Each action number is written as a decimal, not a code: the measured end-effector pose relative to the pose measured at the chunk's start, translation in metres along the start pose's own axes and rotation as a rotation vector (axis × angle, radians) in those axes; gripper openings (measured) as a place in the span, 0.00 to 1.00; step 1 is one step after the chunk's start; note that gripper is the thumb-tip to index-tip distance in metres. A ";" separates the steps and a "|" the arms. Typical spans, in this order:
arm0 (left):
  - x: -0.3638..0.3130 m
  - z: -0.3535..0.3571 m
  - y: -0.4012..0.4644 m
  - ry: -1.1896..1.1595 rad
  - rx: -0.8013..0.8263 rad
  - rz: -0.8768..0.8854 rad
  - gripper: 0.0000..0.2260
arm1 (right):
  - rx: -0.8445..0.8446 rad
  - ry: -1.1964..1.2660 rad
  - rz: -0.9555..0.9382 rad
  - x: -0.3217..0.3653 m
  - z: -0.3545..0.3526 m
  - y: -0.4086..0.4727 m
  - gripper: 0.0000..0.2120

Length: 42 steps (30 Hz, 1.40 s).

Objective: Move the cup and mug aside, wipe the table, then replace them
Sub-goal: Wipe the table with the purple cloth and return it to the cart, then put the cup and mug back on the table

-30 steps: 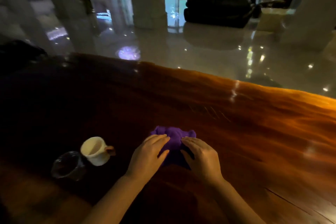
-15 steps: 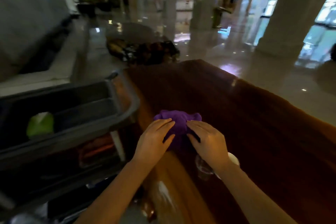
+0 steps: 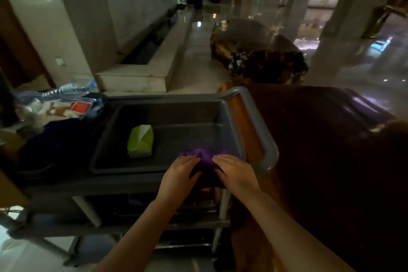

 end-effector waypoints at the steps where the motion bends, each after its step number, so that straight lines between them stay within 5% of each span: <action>1: 0.010 0.006 0.003 -0.006 0.008 -0.033 0.18 | 0.035 0.008 0.014 -0.004 0.014 0.004 0.17; 7: 0.044 0.042 0.006 -0.015 0.077 -0.089 0.18 | 0.187 0.013 0.083 -0.026 0.065 0.011 0.18; 15: 0.058 0.068 0.000 0.284 0.329 -0.034 0.25 | 0.284 -0.036 0.089 -0.033 0.081 0.000 0.26; 22: -0.016 0.053 0.000 0.054 0.259 0.117 0.28 | 0.028 0.037 0.172 -0.038 0.011 -0.039 0.22; 27: -0.111 0.073 -0.033 -0.318 0.181 0.278 0.19 | -0.257 0.002 0.483 -0.070 -0.067 -0.152 0.17; 32: -0.205 0.149 -0.088 -0.502 0.508 0.341 0.24 | -0.461 -0.061 0.975 -0.117 -0.122 -0.306 0.16; 37: -0.252 0.228 -0.143 -0.566 0.918 0.155 0.40 | -0.740 -0.160 1.347 -0.140 -0.161 -0.428 0.19; 42: -0.275 0.289 -0.184 -0.525 1.080 0.107 0.48 | -0.758 -0.148 1.568 -0.184 -0.171 -0.507 0.27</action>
Point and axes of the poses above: each hand's wrist, its own y-axis towards the middle knuckle, its own z-axis out of the palm, x = y × z, the point moved 7 cm from there along y, towards the middle knuckle, and after that the axes turned 6 degrees about -x, right-handed, at the moved point
